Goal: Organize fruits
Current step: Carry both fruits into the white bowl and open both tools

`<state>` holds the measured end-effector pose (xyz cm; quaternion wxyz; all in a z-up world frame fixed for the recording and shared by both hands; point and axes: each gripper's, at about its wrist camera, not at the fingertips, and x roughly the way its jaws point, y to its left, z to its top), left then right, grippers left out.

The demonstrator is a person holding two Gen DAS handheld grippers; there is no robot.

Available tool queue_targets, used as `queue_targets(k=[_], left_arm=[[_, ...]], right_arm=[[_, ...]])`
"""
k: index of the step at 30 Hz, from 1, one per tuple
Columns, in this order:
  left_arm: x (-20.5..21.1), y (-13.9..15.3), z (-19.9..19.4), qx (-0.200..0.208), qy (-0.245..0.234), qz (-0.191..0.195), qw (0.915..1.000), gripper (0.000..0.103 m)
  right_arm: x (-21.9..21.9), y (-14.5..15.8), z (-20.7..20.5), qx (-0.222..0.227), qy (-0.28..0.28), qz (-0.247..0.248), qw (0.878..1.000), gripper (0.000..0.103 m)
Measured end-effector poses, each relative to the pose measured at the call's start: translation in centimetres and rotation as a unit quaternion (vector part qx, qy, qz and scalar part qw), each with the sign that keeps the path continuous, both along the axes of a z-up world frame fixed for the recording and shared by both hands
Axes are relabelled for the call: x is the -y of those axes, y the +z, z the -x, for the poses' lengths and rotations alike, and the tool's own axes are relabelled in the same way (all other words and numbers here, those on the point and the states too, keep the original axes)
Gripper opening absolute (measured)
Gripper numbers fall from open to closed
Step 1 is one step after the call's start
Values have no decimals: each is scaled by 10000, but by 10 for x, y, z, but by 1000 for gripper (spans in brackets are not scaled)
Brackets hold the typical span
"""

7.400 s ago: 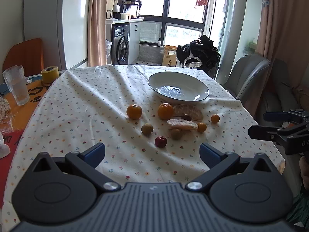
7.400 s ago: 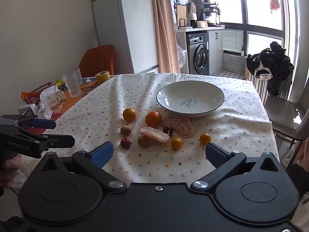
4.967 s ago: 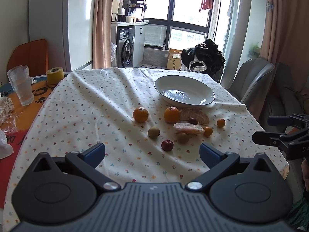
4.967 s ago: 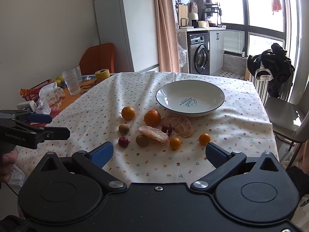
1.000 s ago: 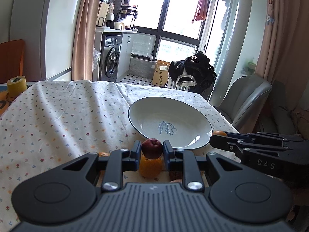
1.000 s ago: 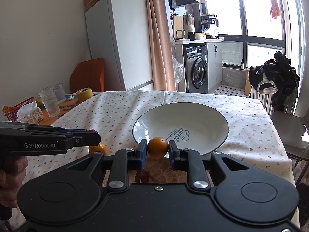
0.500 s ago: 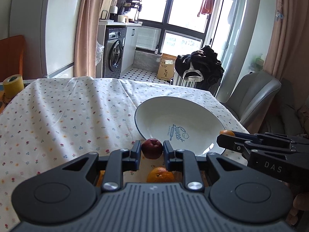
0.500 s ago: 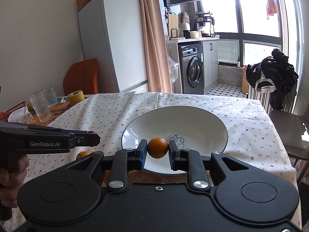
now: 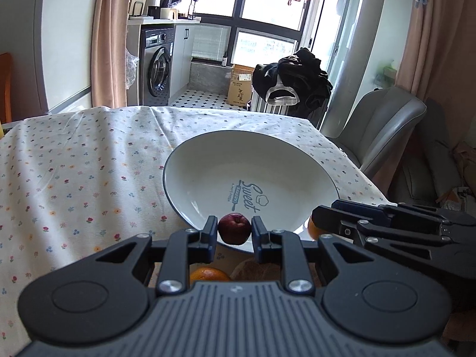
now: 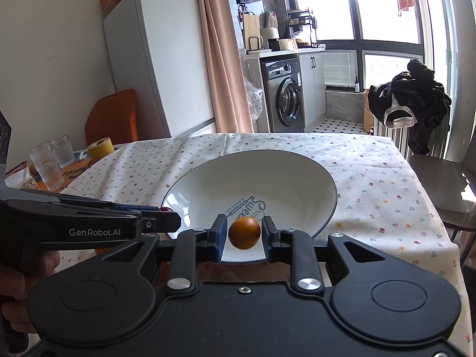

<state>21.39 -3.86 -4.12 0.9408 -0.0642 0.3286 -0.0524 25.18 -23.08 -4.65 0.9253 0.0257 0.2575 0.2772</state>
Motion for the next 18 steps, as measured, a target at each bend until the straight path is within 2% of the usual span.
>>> queue_targets(k=[8,13,16,18], left_arm=[[15,-2,-14,-111,-74,-138,9998,23],[15,2,-12,-104,3,-89,9999,29],[11,6,-4,-132,49,-162,9998,38],[6,8,3,-117,75,-180,9997,47]], right_arm=[[17,-3,3,50,-115,-102,9999,34],[27,0,6,28,-160,-206,9997,41],[30,1,12,-11,-101,-243,9997,48],[34,2,16,-65,-58,-349,9994,53]])
